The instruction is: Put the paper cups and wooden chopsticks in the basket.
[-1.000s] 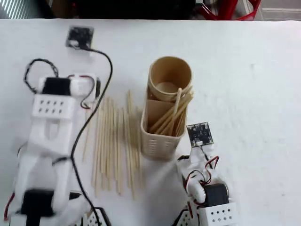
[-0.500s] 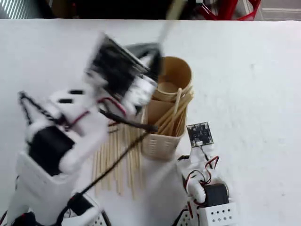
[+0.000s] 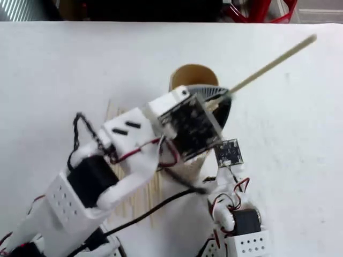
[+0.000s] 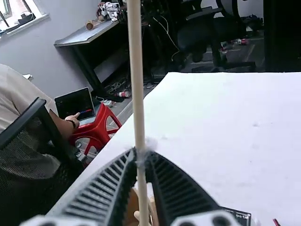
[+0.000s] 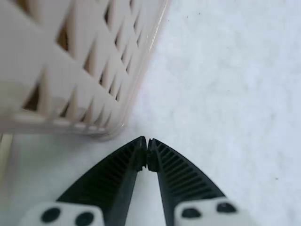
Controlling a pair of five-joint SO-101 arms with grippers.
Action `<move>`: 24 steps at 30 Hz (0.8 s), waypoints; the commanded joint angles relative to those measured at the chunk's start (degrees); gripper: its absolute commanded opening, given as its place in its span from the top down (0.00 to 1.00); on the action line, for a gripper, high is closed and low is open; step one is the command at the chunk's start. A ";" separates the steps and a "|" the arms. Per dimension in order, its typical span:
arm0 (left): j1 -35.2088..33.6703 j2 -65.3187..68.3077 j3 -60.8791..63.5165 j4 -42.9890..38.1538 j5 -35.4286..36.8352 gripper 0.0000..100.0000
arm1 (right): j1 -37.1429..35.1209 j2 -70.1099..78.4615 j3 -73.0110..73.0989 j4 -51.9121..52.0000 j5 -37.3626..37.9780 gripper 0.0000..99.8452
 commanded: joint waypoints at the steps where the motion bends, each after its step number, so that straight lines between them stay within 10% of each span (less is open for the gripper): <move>1: 0.66 -7.16 8.44 -5.01 -1.58 0.98 | 0.31 -0.40 0.53 0.22 0.09 0.98; 18: -4.88 -9.63 19.43 -9.76 1.58 0.93 | 0.31 -0.40 0.53 0.22 0.09 0.98; 24: -23.87 -9.63 8.88 -2.37 8.18 0.94 | 0.31 -0.40 0.53 0.22 0.09 0.98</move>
